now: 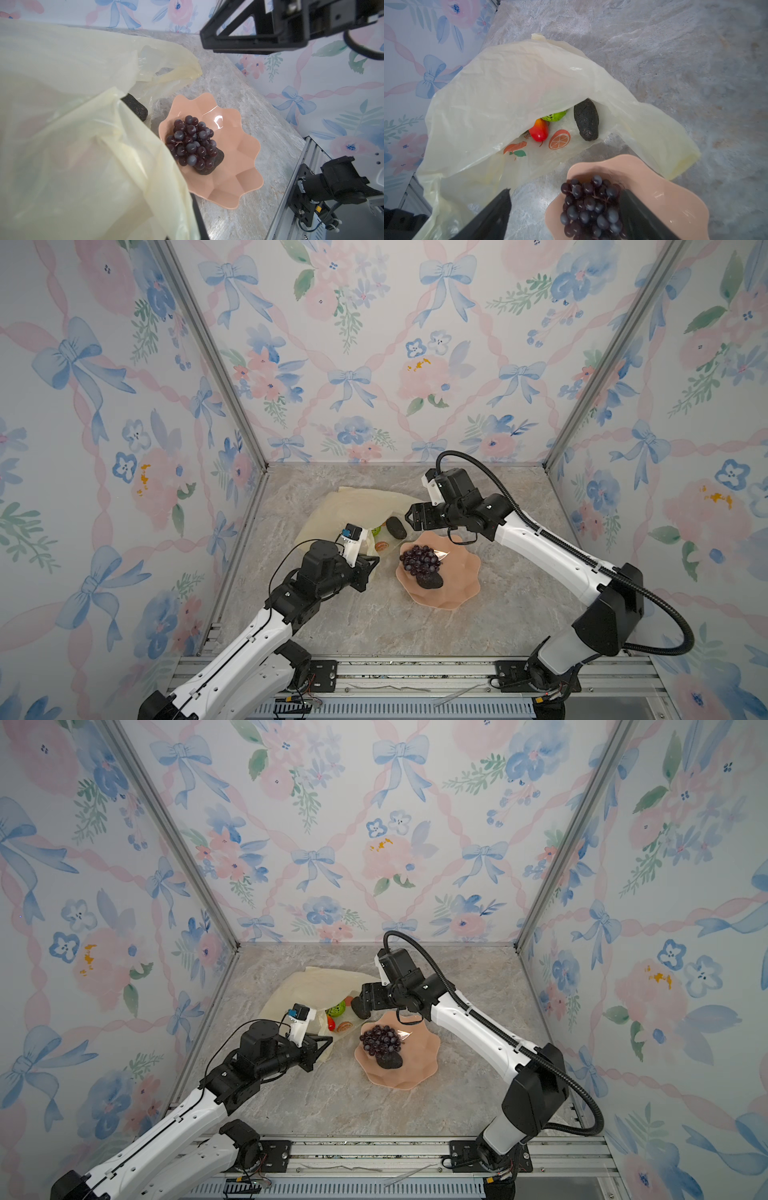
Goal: Place the fruits into the plastic bag
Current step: Pick up the fruit from the plate.
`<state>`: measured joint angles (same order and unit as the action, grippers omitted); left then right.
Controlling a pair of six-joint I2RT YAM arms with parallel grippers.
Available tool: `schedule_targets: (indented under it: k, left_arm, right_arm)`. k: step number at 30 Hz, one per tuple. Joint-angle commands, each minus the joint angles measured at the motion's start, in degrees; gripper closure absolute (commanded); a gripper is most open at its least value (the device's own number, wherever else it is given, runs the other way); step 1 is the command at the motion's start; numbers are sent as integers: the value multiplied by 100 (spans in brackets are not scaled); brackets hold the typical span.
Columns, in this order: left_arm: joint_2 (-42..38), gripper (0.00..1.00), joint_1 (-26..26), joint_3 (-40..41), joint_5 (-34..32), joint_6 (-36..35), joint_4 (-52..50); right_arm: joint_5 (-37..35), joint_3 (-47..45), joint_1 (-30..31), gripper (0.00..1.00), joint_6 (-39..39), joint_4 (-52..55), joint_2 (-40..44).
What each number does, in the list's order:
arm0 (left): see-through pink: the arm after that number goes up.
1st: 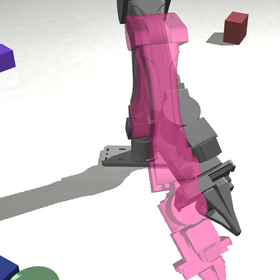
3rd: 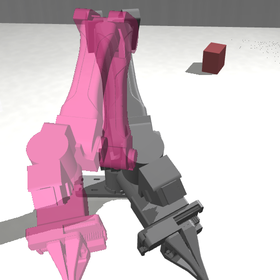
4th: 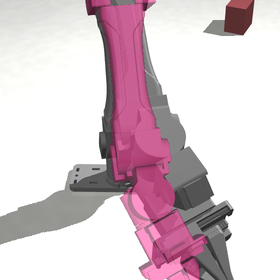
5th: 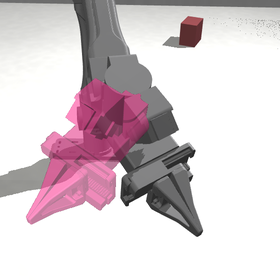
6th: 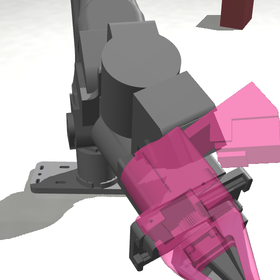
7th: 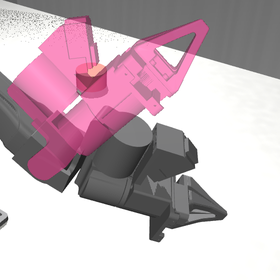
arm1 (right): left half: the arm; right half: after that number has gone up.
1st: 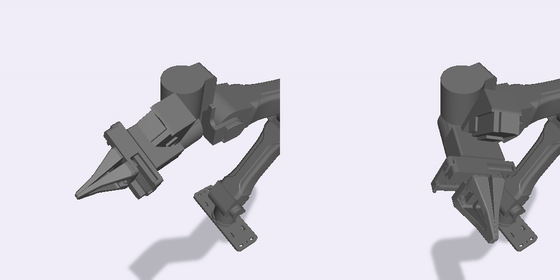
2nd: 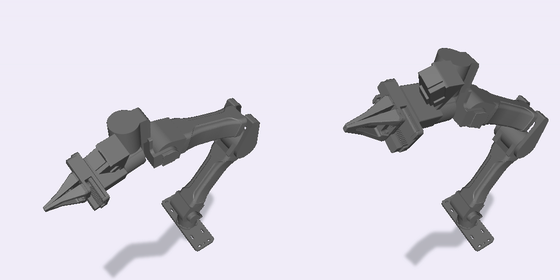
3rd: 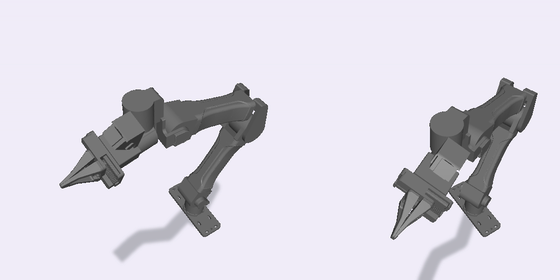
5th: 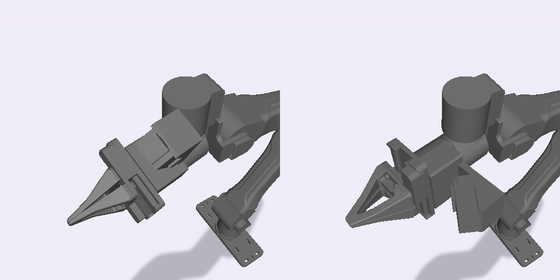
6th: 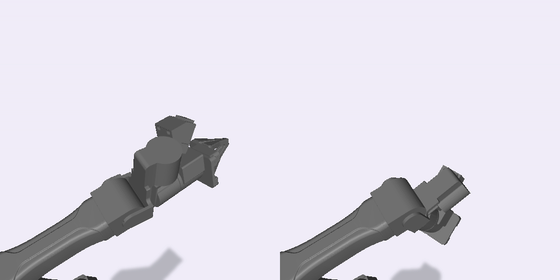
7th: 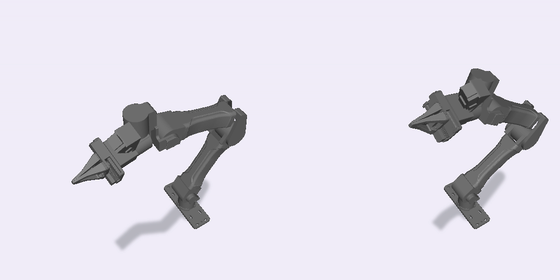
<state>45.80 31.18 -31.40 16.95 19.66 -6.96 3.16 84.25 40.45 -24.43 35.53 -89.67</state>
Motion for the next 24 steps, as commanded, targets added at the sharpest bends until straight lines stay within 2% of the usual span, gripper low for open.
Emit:
schedule_targets:
  k: [1, 5, 12, 18, 24]
  left_arm:
    - [-14, 100, 51, -18, -25, -85, -14]
    - [8, 100, 57, -23, -25, -94, -14]
    - [30, 100, 81, -29, -63, -103, -40]
    - [3, 100, 160, -31, -183, -120, -86]
    - [33, 100, 189, -39, -202, -147, -91]
  right_arm:
    - [-120, -309, 186, 3, 427, 826, 301]
    - [-619, -624, 614, 4, 892, 1316, 374]
    - [-1660, -604, 1324, 4, 1439, 1649, -176]
    - [-2189, -284, 1667, 4, 1747, 1780, -991]
    - [-2428, -73, 1732, 4, 1852, 1738, -1449]
